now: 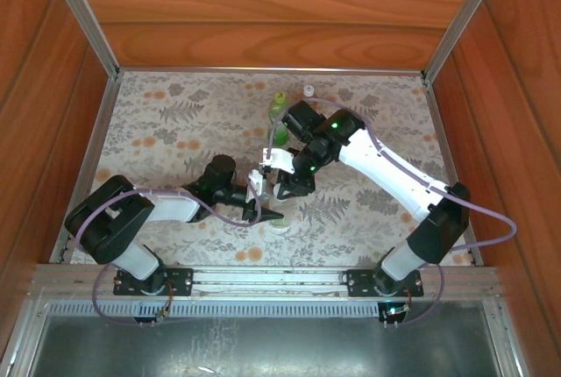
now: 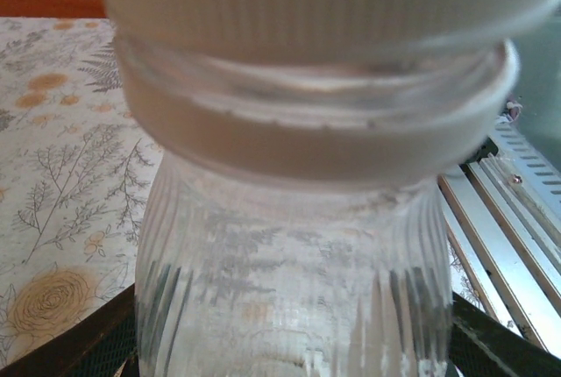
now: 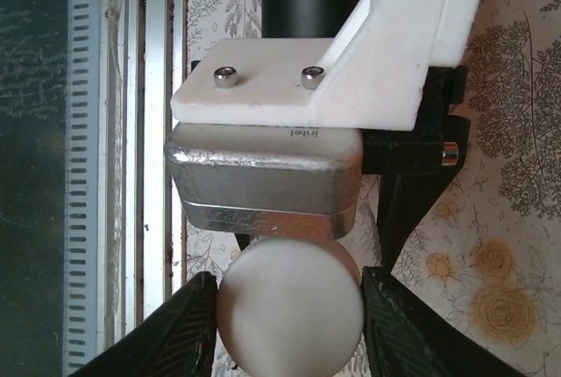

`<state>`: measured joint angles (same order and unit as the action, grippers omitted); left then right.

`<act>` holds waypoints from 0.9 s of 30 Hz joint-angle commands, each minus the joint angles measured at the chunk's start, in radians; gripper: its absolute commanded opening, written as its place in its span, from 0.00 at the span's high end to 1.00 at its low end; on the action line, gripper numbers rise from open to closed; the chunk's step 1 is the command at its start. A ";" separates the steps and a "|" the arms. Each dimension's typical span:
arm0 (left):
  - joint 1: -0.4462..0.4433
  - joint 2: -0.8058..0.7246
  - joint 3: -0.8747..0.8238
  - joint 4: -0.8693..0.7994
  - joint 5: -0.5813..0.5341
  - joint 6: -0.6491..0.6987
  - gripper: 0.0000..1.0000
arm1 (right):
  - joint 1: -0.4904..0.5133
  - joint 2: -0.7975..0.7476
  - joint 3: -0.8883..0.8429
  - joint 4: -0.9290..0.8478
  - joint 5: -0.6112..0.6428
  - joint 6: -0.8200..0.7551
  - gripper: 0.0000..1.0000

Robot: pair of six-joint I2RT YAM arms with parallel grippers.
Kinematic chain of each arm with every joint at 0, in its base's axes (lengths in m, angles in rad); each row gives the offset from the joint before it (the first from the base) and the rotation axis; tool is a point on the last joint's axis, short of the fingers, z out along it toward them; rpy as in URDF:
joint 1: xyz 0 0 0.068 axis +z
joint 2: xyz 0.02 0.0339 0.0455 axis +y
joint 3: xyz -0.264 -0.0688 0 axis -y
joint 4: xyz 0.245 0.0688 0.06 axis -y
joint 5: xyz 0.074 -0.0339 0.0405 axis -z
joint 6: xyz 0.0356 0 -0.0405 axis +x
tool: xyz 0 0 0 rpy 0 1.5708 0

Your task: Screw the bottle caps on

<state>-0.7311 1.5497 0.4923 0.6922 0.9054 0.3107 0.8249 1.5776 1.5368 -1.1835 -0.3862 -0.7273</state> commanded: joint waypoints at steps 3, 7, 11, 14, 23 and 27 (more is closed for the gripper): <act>0.010 -0.002 -0.021 -0.085 0.004 -0.011 0.35 | 0.014 0.000 0.005 -0.025 -0.003 -0.021 0.58; 0.013 -0.007 -0.020 -0.086 0.000 -0.019 0.35 | 0.020 -0.015 -0.014 -0.007 0.016 -0.006 0.61; 0.015 -0.001 -0.017 -0.089 0.003 -0.027 0.35 | 0.028 -0.039 -0.025 0.016 0.031 0.011 0.62; 0.015 0.004 -0.012 -0.089 0.009 -0.033 0.35 | 0.036 -0.052 -0.025 0.018 0.045 0.011 0.62; 0.017 -0.002 -0.008 -0.092 0.020 -0.042 0.35 | 0.060 -0.038 -0.042 -0.005 0.112 -0.011 0.62; 0.017 -0.045 -0.011 -0.092 -0.108 -0.071 0.36 | 0.066 -0.033 -0.034 0.020 0.157 0.149 0.67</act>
<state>-0.7269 1.5341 0.4923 0.6662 0.8894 0.3054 0.8692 1.5436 1.5120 -1.1458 -0.2932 -0.6662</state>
